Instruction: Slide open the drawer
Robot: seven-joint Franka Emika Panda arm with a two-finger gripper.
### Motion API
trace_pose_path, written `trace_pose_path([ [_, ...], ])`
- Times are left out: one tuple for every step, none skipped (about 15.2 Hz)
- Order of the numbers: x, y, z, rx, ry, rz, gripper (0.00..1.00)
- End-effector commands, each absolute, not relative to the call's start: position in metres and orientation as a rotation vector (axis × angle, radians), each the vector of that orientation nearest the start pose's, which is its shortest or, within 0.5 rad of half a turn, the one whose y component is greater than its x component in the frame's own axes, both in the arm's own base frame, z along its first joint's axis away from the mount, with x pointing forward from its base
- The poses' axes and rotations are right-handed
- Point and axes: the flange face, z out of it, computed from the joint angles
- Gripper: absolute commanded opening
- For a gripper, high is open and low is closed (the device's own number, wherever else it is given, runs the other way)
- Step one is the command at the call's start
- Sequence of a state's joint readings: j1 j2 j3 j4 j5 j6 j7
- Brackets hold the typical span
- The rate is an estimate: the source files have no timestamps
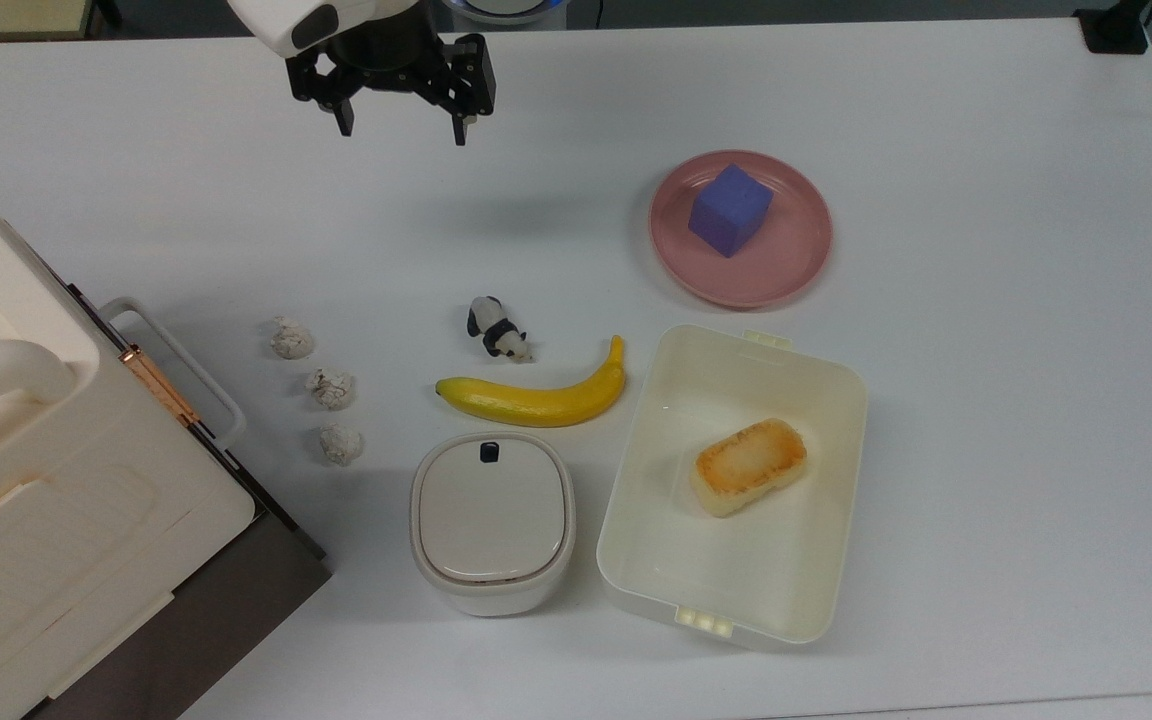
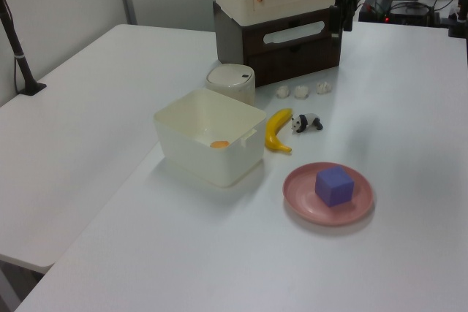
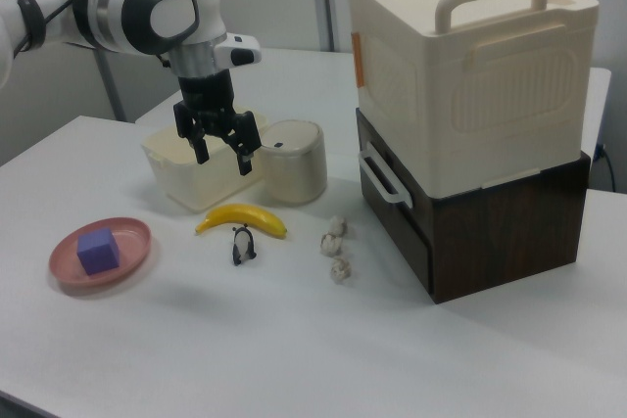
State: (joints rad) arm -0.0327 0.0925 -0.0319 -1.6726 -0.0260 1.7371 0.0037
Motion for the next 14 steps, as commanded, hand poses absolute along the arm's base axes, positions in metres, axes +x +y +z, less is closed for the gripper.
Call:
trace_pose_path([
  [0.5826, -0.048, 0.5453, -3.185, 0.116, 0.059, 1.0],
  [0.5827, -0.0465, 0.5453, -3.186, 0.111, 0.059, 1.0],
  [0.5828, -0.0447, 0.5453, -3.187, 0.106, 0.059, 1.0],
  [0.5829, -0.0437, 0.5453, -3.187, 0.101, 0.059, 1.0],
  [0.583, -0.0428, 0.5453, -3.187, 0.101, 0.058, 1.0],
  [0.583, -0.043, 0.5453, -3.189, 0.101, 0.059, 1.0],
  [0.583, -0.0427, 0.5453, -3.195, 0.097, 0.059, 1.0],
  [0.5828, -0.0435, 0.5452, -3.195, 0.1, 0.061, 1.0],
  [0.583, -0.0427, 0.5453, -3.195, 0.095, 0.059, 1.0],
  [0.5828, -0.0427, 0.5452, -3.195, 0.097, 0.061, 1.0],
  [0.583, -0.0427, 0.5442, -3.194, 0.097, 0.066, 1.0],
  [0.5825, -0.0427, 0.5449, -3.194, 0.097, 0.066, 1.0],
  [0.5821, -0.0435, 0.5447, -3.194, 0.105, 0.071, 1.0],
  [0.5819, -0.0435, 0.5446, -3.194, 0.107, 0.074, 1.0],
])
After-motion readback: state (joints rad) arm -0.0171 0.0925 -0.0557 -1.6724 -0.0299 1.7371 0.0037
